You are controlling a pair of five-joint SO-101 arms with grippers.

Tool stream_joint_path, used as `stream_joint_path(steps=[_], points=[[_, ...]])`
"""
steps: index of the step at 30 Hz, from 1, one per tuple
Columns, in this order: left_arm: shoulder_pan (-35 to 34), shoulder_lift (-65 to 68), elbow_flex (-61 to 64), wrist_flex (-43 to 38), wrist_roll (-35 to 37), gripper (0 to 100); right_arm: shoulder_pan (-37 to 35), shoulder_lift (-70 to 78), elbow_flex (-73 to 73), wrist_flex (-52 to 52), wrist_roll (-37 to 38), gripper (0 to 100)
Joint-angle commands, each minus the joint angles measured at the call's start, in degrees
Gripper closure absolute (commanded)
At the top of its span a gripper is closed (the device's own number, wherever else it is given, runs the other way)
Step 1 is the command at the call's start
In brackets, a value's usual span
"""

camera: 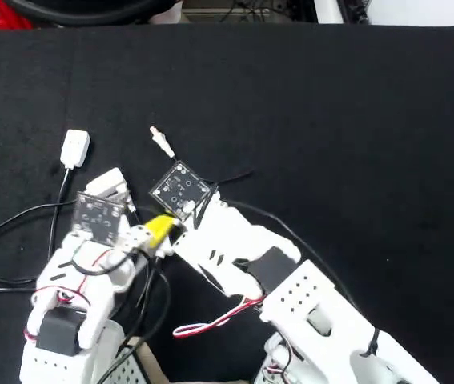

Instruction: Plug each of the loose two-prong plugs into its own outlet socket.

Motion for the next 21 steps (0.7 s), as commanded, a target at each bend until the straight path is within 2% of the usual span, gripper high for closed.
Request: stream_joint_path(steps=[1,6,10,13,18,21], points=[[-12.6,-0.2,-2.9,3.0,-2.5,70,-0.7,1.7,-1.4,-4.0,6.6,98.7],[-29.3,-0.2,-2.8,9.2,-6.7,70,-0.8,11.5,-2.1,-8.3,14.2,98.7],[-33.3,-0.2,0.3,11.0,-9.8,70,-1.0,18.9,-3.0,-14.6,18.1,98.7],[-30.0,-0.2,3.6,10.5,-11.2,70,2.5,18.9,-5.4,-12.1,18.3,98.7],[-17.4,-0.2,5.9,10.4,-14.3,70,19.3,8.8,-16.2,10.4,20.9,98.7],[-8.1,-0.2,6.2,6.9,-14.8,70,27.0,5.0,-17.6,15.3,18.4,98.7]])
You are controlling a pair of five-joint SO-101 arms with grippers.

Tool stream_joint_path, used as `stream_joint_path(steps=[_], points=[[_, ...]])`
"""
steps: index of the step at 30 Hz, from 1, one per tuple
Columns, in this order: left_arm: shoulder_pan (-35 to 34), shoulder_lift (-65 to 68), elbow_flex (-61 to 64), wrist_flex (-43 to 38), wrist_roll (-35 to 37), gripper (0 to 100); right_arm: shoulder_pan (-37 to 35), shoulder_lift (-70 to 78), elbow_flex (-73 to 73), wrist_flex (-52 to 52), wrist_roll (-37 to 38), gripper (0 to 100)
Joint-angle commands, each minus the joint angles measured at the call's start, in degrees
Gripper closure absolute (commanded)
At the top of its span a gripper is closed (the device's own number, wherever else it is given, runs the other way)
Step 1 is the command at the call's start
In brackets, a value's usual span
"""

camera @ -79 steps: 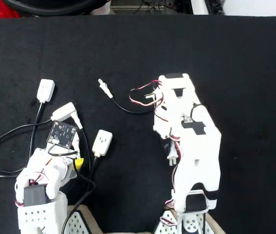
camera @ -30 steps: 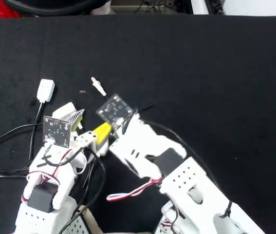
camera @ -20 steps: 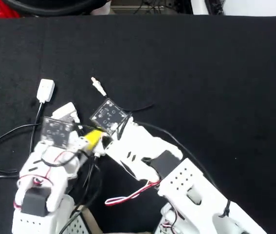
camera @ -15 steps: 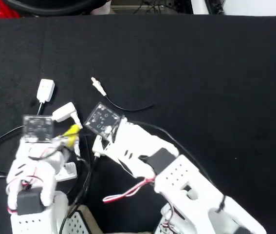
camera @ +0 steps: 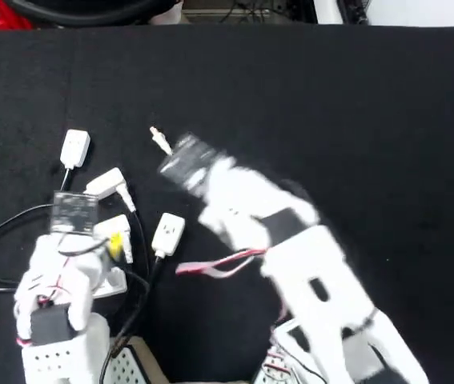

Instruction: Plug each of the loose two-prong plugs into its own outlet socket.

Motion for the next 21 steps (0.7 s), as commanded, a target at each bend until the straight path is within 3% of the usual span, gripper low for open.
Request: stream_joint_path(steps=[1,5,7,12,21], points=[[11.0,-0.3,0.0,-4.4,-0.6,70,13.7,-6.0,-5.9,9.2,-3.3,98.7],[20.2,-0.1,0.9,-11.7,0.4,70,27.0,-2.6,-10.2,13.6,-7.2,98.7],[24.7,1.1,1.7,-14.1,3.3,70,30.1,1.3,-11.5,14.2,-8.4,98.7],[28.4,12.6,-0.7,-17.2,4.5,74,30.0,12.8,-15.0,14.1,-9.1,98.7],[31.1,48.4,-16.8,-22.6,9.7,76,30.0,23.6,-20.4,13.7,-9.1,98.7]])
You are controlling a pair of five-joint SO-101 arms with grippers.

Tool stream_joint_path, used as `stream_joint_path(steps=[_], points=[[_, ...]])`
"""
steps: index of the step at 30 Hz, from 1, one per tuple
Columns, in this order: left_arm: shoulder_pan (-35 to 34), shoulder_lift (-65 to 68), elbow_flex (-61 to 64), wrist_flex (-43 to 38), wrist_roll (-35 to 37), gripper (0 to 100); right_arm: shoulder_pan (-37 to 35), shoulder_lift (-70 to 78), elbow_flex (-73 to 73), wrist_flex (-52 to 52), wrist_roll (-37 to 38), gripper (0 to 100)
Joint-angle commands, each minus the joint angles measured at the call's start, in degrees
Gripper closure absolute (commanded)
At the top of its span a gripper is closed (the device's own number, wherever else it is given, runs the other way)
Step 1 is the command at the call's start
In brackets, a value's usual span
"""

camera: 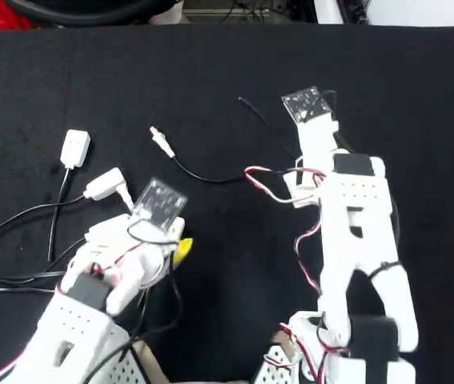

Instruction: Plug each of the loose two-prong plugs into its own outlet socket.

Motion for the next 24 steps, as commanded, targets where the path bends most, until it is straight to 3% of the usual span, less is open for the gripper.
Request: stream_joint_path(steps=[1,11,19,24], points=[[1.0,16.1,-9.2,-1.8,1.4,76,0.9,1.6,-3.8,-0.3,-0.6,98.7],[-4.1,43.1,-22.3,-1.9,6.1,76,0.8,2.0,-3.8,-0.4,-0.3,98.7],[-4.8,46.9,-23.8,-1.3,5.6,76,0.8,2.1,-3.7,-0.4,-0.2,98.7],[-7.0,46.8,-25.7,1.4,0.2,82,0.7,2.1,-3.5,-0.9,-0.4,98.7]])
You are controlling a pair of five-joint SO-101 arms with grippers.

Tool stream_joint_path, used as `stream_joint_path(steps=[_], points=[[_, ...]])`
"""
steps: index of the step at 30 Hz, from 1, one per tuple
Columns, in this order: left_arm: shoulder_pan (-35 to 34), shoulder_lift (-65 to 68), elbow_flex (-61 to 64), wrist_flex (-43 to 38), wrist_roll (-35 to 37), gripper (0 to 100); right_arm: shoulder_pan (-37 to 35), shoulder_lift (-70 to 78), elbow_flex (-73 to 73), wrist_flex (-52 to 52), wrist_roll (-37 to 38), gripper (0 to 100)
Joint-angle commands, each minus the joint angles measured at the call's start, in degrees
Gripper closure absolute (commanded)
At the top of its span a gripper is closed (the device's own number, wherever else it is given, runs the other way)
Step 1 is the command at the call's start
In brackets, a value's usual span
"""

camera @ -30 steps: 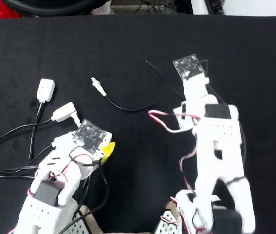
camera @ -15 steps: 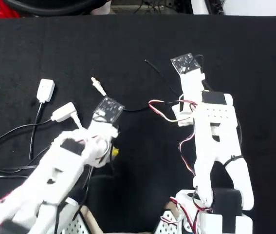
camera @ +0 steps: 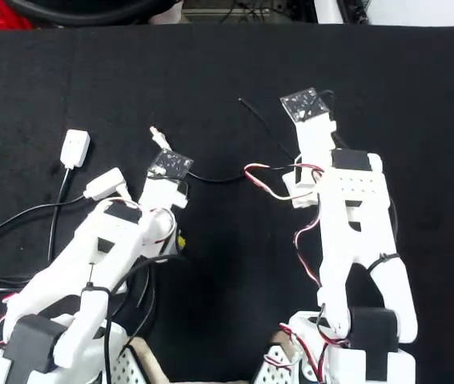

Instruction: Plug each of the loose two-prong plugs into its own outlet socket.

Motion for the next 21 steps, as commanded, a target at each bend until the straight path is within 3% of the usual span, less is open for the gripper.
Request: stream_joint_path(steps=[1,5,15,21], points=[[-2.0,-0.4,-4.7,0.8,-2.6,85,0.4,-0.2,-2.8,-1.2,-0.4,98.7],[-0.7,-0.4,-6.9,2.3,0.3,97,-0.4,-0.1,-2.2,-1.4,-0.3,98.7],[18.7,-0.4,-10.0,10.2,2.2,94,-0.4,-0.1,-1.5,-1.4,-0.1,98.7],[21.9,0.3,-9.5,11.5,1.9,88,-0.4,-0.1,-1.5,-1.4,-0.1,98.7]])
